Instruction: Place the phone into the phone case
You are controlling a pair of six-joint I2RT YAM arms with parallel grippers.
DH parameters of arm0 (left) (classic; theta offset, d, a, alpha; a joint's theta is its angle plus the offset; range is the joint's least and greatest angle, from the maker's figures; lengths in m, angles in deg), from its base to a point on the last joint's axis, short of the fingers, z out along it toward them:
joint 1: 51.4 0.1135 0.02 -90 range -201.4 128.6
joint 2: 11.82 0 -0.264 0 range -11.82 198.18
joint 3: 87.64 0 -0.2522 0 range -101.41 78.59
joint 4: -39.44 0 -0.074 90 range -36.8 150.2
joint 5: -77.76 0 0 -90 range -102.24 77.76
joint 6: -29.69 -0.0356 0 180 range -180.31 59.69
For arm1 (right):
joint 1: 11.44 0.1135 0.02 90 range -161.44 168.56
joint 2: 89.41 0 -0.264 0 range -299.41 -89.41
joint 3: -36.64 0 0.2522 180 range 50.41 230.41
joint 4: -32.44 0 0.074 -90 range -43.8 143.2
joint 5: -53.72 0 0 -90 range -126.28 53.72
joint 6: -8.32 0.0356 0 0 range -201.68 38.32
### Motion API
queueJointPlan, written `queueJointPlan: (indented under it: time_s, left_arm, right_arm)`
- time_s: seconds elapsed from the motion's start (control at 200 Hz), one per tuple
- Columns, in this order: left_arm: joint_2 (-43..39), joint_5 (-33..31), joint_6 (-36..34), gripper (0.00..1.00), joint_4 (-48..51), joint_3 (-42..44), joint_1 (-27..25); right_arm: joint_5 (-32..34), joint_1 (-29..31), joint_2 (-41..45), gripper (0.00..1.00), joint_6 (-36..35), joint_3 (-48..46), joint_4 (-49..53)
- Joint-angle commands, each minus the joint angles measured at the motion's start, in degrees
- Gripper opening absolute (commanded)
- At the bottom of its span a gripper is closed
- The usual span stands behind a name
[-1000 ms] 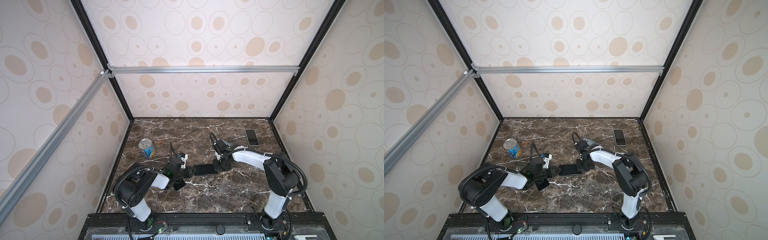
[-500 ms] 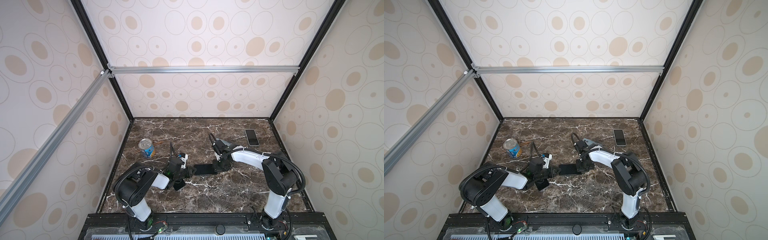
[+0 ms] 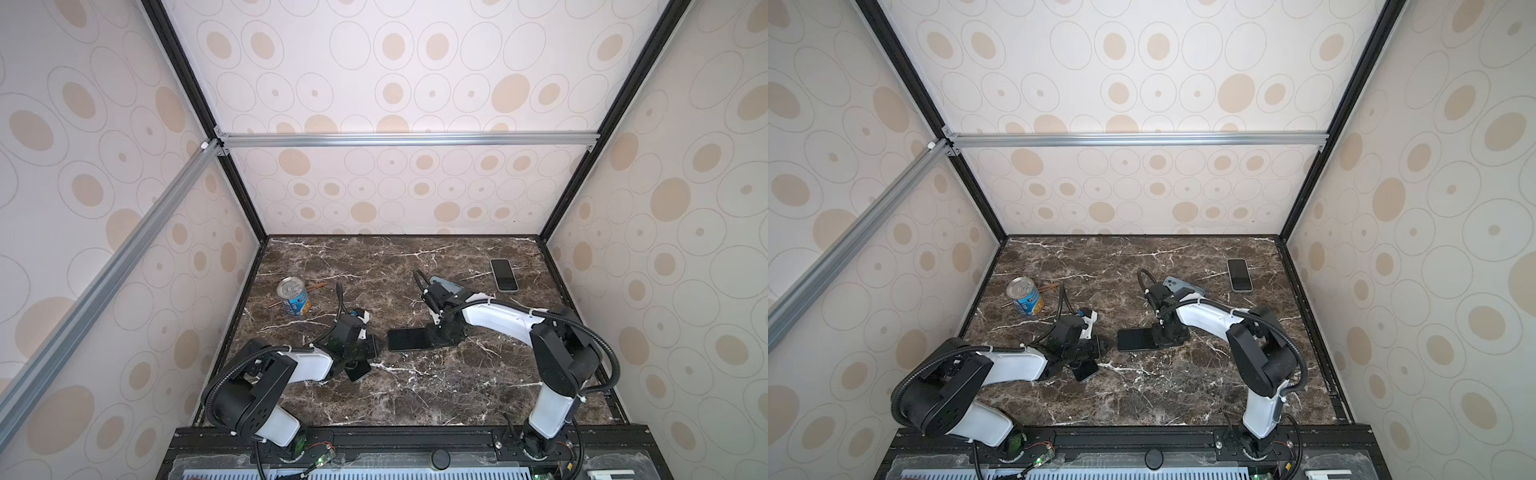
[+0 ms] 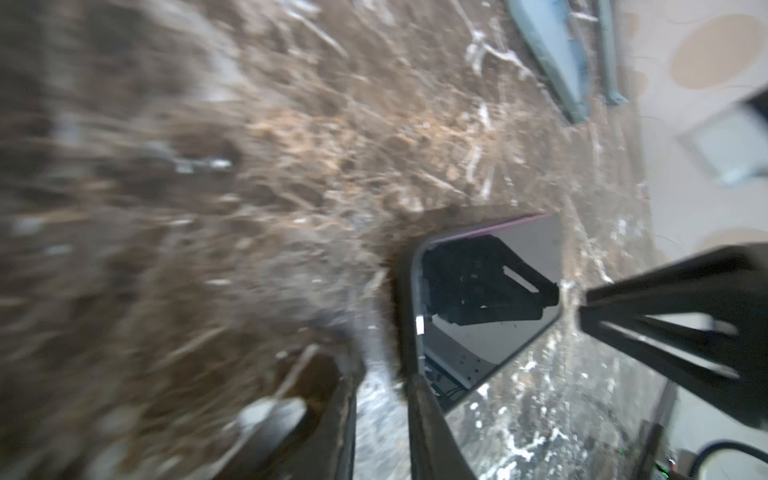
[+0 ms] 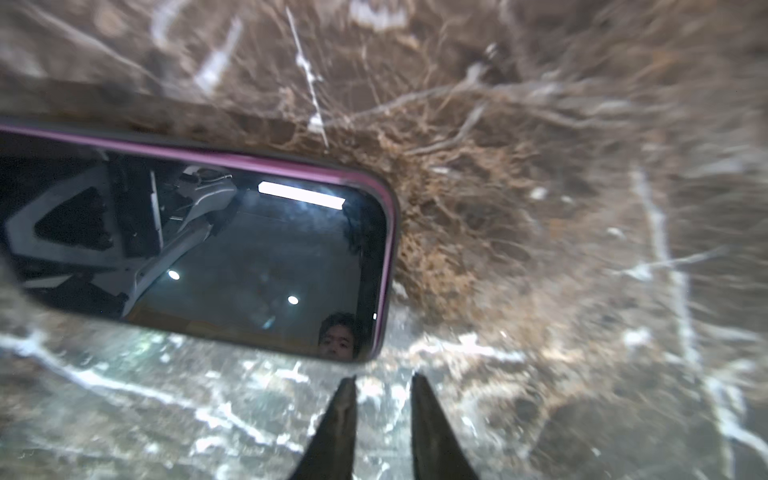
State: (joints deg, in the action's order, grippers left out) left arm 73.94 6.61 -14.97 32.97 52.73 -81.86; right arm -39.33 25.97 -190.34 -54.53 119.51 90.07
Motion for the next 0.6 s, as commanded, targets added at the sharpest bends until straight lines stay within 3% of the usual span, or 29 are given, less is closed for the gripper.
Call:
queueJointPlan:
  time_s: [0.0, 0.24, 0.595]
  left_arm:
    - [-0.69, -1.67, -3.43, 0.26, 8.87, -5.4, 1.01]
    - [5.7, 2.84, -5.66, 0.27, 9.91, -11.7, 1.1]
    - [10.46, 3.17, -6.1, 0.25, 9.68, -12.98, 1.06]
  right_arm:
    - [-1.19, -1.97, 3.2, 0.3, -2.24, 3.22, 1.81]
    - [-8.43, -7.45, -1.17, 0.27, -4.1, 4.0, -2.39]
    - [-12.2, -9.01, -8.48, 0.17, -4.82, 4.94, -6.16]
